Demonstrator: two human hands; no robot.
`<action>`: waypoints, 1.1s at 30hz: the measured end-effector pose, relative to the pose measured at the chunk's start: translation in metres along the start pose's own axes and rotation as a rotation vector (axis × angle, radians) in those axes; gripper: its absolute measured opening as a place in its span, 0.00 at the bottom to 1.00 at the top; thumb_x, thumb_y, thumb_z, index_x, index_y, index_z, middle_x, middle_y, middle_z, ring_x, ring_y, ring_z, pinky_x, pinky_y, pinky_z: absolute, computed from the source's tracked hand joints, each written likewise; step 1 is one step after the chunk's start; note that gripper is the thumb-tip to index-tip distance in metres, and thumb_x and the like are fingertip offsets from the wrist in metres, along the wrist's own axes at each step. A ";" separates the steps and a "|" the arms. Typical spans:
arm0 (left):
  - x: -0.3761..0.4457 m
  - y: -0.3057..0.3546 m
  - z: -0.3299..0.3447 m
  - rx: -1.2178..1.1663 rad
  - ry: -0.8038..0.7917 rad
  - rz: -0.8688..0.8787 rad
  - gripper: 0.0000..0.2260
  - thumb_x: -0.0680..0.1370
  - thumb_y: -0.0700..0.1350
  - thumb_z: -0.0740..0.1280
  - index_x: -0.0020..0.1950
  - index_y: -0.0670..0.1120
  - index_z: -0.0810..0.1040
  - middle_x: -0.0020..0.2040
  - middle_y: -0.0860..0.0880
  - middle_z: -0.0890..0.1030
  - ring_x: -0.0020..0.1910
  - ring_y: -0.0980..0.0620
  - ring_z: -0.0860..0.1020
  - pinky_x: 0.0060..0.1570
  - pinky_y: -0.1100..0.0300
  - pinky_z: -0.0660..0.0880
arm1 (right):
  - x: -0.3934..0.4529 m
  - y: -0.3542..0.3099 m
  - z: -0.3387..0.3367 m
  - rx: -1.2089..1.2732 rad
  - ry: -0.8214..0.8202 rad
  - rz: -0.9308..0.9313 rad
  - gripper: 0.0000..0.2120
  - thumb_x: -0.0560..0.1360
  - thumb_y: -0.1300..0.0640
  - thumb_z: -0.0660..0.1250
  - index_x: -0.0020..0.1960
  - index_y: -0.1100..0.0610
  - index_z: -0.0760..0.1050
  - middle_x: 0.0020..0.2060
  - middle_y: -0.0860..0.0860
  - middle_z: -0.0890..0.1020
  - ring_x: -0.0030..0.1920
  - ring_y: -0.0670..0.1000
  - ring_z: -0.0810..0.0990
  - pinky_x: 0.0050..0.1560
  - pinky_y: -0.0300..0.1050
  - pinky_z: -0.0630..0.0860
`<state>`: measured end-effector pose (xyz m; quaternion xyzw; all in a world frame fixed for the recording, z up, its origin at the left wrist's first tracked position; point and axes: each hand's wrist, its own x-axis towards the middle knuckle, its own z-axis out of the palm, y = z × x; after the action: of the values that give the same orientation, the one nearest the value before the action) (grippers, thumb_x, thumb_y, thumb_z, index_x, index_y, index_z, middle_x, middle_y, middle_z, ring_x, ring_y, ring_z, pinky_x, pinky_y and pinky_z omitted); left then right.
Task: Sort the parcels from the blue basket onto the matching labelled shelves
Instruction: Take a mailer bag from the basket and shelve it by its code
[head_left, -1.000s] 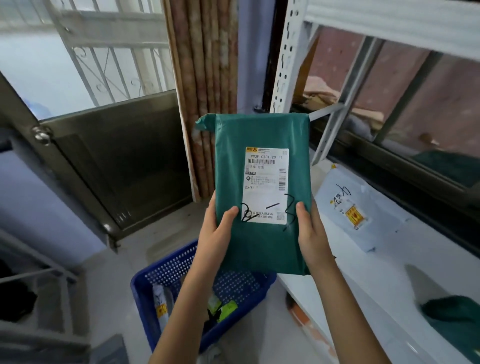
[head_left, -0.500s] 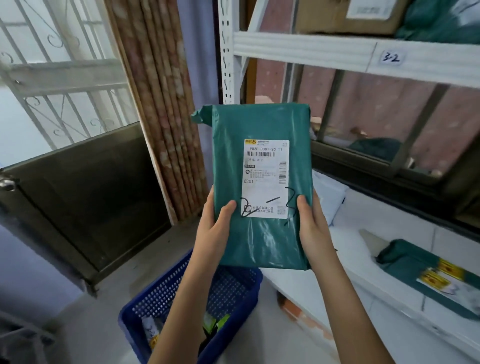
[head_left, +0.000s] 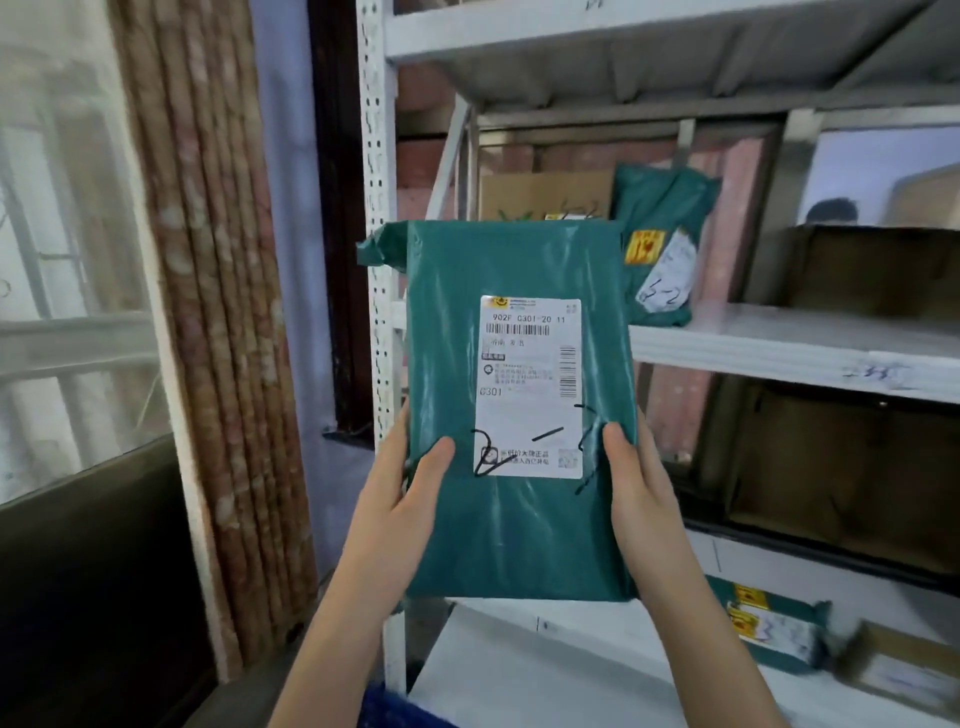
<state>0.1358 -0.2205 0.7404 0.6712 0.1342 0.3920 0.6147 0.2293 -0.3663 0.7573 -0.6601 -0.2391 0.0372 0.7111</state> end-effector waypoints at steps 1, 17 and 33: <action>0.002 0.012 0.002 0.008 -0.021 0.035 0.19 0.79 0.51 0.61 0.69 0.63 0.68 0.62 0.63 0.77 0.62 0.60 0.75 0.64 0.54 0.71 | -0.003 -0.012 -0.004 0.006 0.019 -0.018 0.17 0.80 0.45 0.54 0.69 0.36 0.60 0.56 0.33 0.70 0.59 0.40 0.69 0.57 0.39 0.65; 0.034 0.159 0.103 -0.117 -0.077 0.370 0.15 0.76 0.58 0.62 0.62 0.68 0.69 0.58 0.68 0.75 0.61 0.61 0.73 0.67 0.54 0.68 | 0.010 -0.168 -0.090 0.036 0.228 -0.412 0.18 0.79 0.45 0.55 0.68 0.34 0.61 0.52 0.33 0.72 0.57 0.42 0.69 0.56 0.37 0.64; 0.096 0.245 0.261 -0.137 -0.107 0.579 0.13 0.76 0.61 0.58 0.60 0.71 0.67 0.58 0.67 0.75 0.61 0.57 0.74 0.65 0.49 0.70 | 0.103 -0.252 -0.216 0.048 0.248 -0.649 0.19 0.80 0.46 0.53 0.71 0.39 0.58 0.45 0.35 0.70 0.50 0.43 0.70 0.54 0.39 0.65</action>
<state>0.3054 -0.3960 1.0189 0.6582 -0.1219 0.5233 0.5274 0.3383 -0.5588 1.0257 -0.5323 -0.3476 -0.2659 0.7247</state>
